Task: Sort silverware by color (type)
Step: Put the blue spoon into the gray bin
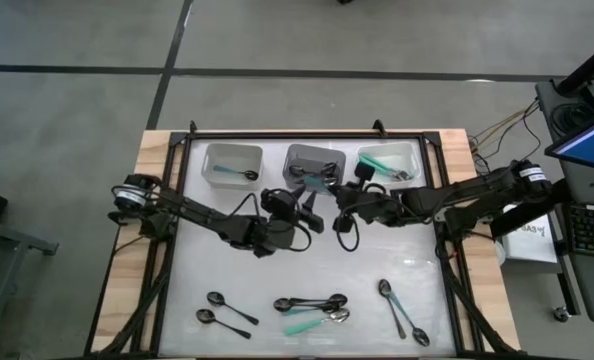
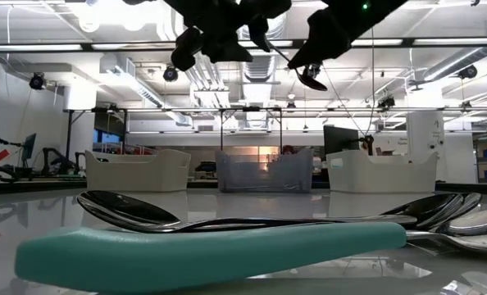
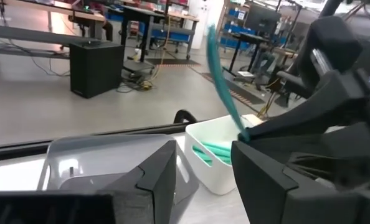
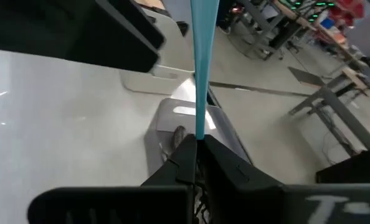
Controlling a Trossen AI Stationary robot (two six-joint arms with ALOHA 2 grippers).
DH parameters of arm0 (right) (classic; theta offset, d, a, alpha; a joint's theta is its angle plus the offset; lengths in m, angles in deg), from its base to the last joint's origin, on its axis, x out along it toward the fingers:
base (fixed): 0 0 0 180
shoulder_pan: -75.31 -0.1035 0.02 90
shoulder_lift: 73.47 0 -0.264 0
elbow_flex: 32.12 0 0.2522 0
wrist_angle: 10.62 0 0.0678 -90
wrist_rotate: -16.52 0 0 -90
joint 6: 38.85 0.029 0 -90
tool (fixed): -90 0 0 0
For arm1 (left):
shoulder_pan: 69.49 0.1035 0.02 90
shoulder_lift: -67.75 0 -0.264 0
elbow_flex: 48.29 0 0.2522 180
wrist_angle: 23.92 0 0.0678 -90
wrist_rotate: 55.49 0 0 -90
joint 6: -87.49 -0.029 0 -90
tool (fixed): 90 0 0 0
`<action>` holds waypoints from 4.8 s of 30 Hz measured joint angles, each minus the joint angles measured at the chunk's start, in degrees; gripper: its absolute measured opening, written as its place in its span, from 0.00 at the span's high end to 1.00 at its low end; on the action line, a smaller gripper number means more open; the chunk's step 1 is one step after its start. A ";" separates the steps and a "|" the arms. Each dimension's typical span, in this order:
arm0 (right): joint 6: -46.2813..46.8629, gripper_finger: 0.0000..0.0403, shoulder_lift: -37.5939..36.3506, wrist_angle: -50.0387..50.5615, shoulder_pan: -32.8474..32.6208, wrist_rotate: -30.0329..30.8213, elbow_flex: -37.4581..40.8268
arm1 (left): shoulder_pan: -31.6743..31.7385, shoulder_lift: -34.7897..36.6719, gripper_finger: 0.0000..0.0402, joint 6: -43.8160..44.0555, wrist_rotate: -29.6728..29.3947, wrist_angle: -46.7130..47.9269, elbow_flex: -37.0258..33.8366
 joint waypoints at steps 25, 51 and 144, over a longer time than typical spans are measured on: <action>-2.54 0.98 0.56 -4.96 -0.07 6.73 1.02 | 0.44 0.00 0.66 -12.16 -0.60 -15.51 0.42; -2.45 0.98 0.56 -5.49 -2.10 5.34 1.02 | 0.48 0.02 0.66 -13.56 -4.28 -16.67 0.57; 17.41 0.72 -6.63 23.87 -2.19 1.95 0.82 | 19.27 3.82 1.00 -52.63 -10.79 37.57 -3.52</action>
